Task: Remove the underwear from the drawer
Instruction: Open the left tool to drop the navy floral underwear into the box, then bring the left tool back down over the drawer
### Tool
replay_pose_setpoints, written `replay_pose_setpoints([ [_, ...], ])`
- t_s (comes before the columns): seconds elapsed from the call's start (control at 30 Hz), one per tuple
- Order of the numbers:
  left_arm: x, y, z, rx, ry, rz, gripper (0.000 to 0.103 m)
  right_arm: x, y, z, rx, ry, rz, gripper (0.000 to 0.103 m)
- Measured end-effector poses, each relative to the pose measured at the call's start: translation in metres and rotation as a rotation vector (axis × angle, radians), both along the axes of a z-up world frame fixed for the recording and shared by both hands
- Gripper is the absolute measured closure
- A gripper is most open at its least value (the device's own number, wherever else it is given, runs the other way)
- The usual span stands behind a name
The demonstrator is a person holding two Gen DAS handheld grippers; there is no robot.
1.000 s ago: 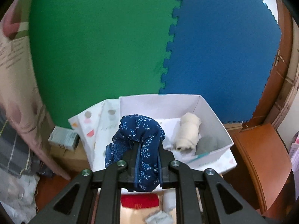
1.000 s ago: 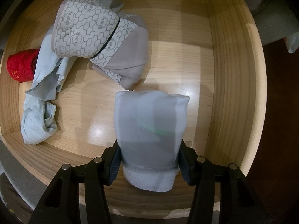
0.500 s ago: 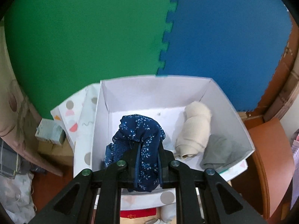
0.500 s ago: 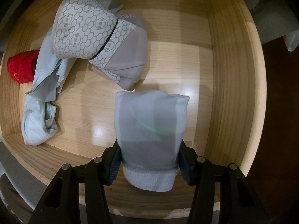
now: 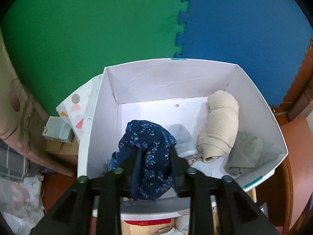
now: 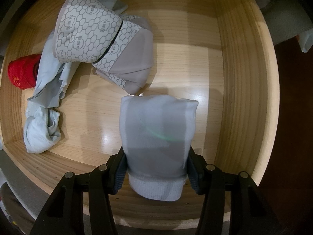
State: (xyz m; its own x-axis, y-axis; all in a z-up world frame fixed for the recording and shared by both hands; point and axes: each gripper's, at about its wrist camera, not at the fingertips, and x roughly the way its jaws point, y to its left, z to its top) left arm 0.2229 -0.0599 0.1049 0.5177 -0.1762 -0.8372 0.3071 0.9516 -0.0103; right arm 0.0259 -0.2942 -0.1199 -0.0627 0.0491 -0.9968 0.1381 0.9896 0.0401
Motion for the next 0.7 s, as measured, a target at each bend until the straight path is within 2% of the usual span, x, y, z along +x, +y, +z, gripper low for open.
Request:
replay_pose_setpoints([
  [0.2,-0.006,0.002,0.012,0.001,-0.014,0.003,0.057,-0.001,0.002,0.001,-0.005,-0.001,0.003,0.053],
  [0.47,-0.054,0.023,0.031,-0.034,-0.064,0.021,0.057,-0.002,0.004,0.002,-0.008,0.001,0.009,0.053],
  [0.7,-0.113,0.048,0.018,-0.024,-0.060,0.013,0.057,-0.003,0.004,0.001,-0.010,-0.007,0.005,0.054],
])
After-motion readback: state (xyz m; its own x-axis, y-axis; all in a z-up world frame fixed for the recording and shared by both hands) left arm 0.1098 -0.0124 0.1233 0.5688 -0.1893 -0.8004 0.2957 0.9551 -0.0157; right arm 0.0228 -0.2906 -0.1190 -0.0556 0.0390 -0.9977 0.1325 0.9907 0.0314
